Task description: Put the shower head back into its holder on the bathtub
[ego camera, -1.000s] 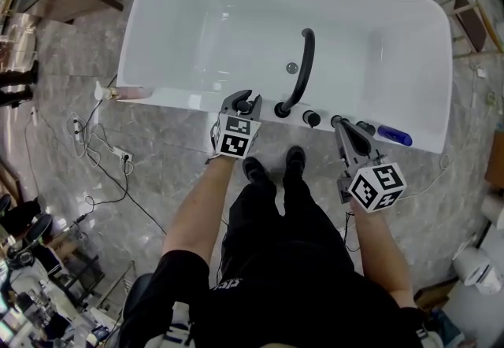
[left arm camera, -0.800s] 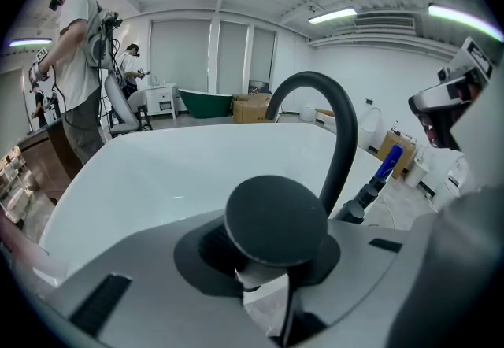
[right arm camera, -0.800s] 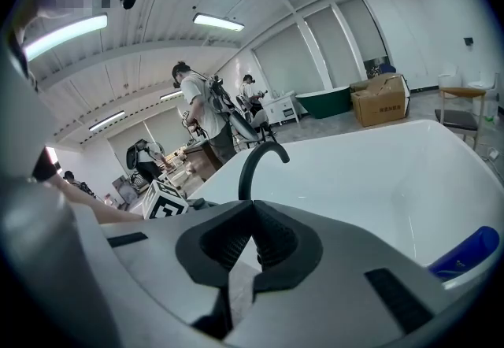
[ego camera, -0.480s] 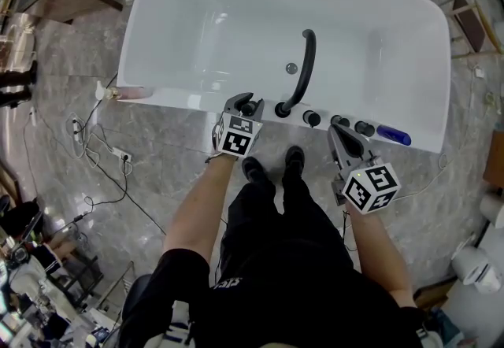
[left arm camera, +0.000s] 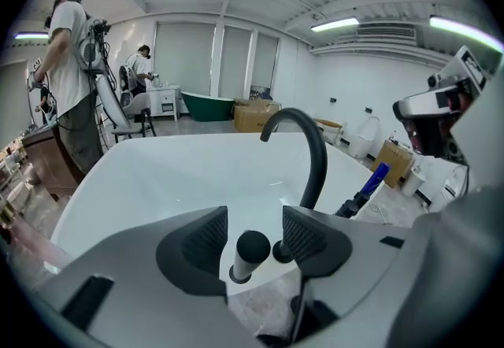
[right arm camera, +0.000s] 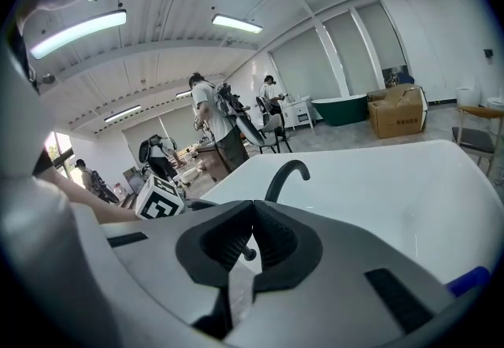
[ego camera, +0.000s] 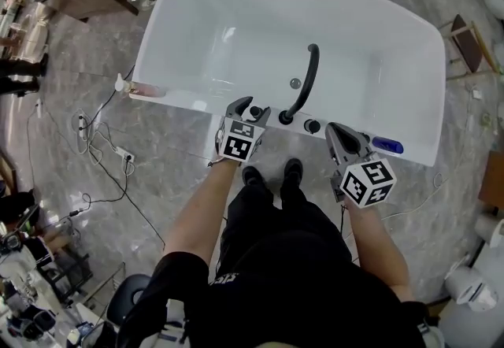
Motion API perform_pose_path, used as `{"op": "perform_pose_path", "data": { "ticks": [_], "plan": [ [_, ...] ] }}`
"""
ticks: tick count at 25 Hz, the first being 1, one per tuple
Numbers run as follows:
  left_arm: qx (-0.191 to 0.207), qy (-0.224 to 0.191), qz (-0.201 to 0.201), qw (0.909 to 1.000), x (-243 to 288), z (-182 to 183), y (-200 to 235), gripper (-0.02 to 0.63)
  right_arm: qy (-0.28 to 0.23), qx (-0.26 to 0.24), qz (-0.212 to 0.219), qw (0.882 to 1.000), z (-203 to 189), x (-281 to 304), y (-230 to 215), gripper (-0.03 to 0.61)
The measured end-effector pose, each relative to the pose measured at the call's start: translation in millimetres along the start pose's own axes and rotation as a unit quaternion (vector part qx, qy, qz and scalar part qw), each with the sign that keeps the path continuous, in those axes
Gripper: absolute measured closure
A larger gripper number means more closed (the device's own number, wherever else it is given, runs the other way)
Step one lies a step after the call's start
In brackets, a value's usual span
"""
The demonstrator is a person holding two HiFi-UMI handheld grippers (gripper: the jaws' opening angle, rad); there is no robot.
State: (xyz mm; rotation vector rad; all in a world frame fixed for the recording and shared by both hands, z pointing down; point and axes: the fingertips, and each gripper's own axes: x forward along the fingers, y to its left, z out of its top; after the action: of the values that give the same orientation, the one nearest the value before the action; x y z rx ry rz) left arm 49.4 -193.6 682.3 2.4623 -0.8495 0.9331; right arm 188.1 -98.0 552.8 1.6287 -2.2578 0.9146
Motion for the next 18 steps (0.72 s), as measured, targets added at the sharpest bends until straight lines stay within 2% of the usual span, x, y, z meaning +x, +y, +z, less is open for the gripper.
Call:
{"op": "perform_pose_path", "data": {
  "ticks": [4,8,12,18],
  "plan": [
    [-0.012,-0.023,0.027,0.9993,-30.4,15.3,5.6,0.385,0.005,-0.043,0.006,0.999,5.8,8.6,7.2,0.563],
    [-0.035,-0.028,0.041,0.9981,-64.6,24.0,-11.7,0.391,0.007,-0.037,0.019,0.999,11.9,-11.0,14.6,0.563],
    [-0.049,-0.035,0.076,0.9953,-100.1,35.7,-13.2,0.432,-0.002,-0.057,0.042,0.998,29.3,-18.3,24.7,0.563],
    [-0.074,-0.065,0.096,0.9905,-136.4,56.7,-27.7,0.476,-0.031,-0.083,0.052,0.995,43.6,-31.6,20.9,0.563]
  ]
}}
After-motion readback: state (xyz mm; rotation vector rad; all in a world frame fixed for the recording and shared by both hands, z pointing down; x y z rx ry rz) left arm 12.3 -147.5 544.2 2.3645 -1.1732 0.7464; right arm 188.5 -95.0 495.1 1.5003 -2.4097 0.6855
